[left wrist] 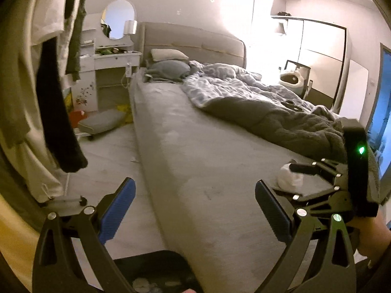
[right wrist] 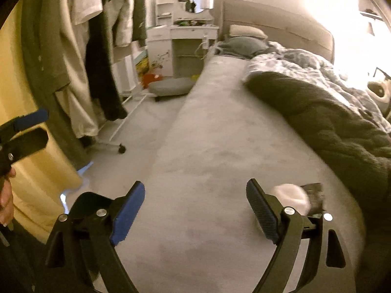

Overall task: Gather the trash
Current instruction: 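Return both tools over the bed toward the white tissue ball and black pack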

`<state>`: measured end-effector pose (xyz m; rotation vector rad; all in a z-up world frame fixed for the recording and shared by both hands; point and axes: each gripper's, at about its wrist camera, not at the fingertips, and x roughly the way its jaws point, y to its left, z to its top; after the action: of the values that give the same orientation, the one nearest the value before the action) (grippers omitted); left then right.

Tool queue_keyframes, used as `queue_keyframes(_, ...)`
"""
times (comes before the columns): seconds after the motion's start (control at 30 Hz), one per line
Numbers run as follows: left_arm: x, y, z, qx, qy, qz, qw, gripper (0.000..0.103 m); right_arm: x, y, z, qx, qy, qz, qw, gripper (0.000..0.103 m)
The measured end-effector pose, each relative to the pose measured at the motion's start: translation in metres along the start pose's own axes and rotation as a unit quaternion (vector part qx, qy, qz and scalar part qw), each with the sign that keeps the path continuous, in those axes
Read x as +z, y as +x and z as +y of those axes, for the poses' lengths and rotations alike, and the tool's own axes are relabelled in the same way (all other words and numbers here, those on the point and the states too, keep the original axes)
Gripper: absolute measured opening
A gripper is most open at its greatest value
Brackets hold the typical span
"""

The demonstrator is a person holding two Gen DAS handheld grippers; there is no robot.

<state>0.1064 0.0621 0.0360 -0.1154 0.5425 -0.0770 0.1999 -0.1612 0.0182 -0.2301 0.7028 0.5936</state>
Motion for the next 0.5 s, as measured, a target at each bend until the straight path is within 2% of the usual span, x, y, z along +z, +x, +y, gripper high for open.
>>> queue_keyframes(0.3, -0.004, 0.024, -0.038, -0.02, 0.027, 0.011, 0.9994, 0.099, -0.012, -0.011, -0.038, -0.025, 0.028, -0.008, 0.999, 0.087)
queue_keyframes(0.5, -0.003, 0.039, -0.061, -0.047, 0.032, 0.015, 0.9983, 0.099, -0.026, -0.013, -0.065, -0.038, 0.041, 0.0, 0.998, 0.087)
